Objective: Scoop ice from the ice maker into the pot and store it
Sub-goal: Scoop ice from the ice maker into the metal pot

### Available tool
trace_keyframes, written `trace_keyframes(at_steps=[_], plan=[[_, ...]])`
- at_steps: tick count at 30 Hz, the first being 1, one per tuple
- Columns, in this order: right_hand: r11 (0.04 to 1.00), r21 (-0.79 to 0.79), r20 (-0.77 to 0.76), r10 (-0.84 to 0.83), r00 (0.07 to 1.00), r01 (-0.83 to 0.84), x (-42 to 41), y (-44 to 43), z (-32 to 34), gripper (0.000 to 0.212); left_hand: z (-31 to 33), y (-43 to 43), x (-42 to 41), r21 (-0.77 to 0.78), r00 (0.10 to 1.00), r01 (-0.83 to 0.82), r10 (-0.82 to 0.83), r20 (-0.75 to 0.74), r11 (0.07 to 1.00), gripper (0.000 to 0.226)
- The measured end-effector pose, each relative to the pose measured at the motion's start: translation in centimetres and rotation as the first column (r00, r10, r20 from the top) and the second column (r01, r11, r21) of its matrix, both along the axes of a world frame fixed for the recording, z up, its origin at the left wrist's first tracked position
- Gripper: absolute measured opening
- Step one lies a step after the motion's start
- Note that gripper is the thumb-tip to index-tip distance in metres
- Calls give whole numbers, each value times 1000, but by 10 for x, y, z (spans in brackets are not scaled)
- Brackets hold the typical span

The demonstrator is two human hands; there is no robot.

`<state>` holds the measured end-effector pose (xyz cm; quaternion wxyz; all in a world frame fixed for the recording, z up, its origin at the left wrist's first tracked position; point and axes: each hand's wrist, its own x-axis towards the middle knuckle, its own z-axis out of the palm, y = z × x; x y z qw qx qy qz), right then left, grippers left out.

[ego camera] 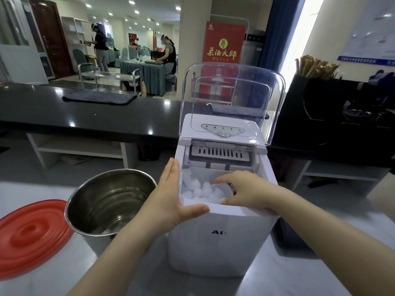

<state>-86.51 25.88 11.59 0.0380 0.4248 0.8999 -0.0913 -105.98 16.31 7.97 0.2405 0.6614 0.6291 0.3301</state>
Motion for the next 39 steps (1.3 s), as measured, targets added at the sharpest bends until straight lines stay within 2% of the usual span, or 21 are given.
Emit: trace_keyframes(at_steps=[7,11,16,25,31,39], plan=[[999,-41,-47,-25,999,23,5,-1,8,67,0,1,-1,7,1000,2,-2,-29,1000,129],[991,-91,-65,-103,993,97,12,-1,16,66,-1,1,-2,12,1000,-2,2,-30,1000,129],[994,-61,-65,-93,994,89,8,-3,12,69,-2,3,-2,21,999,-3,4,-37,1000,128],[989,-18,-140,-146,979,145,15,-8,24,62,-3,3,-2,18,999,-7,8,-46,1000,130],[985,-72,-190,-168,967,157,15,-14,21,67,-4,4,-2,17,998,-14,15,-68,1000,131],[978,-113,-352,-206,913,177,19,-24,25,59,-1,0,-2,40,999,-7,8,-32,999,131]])
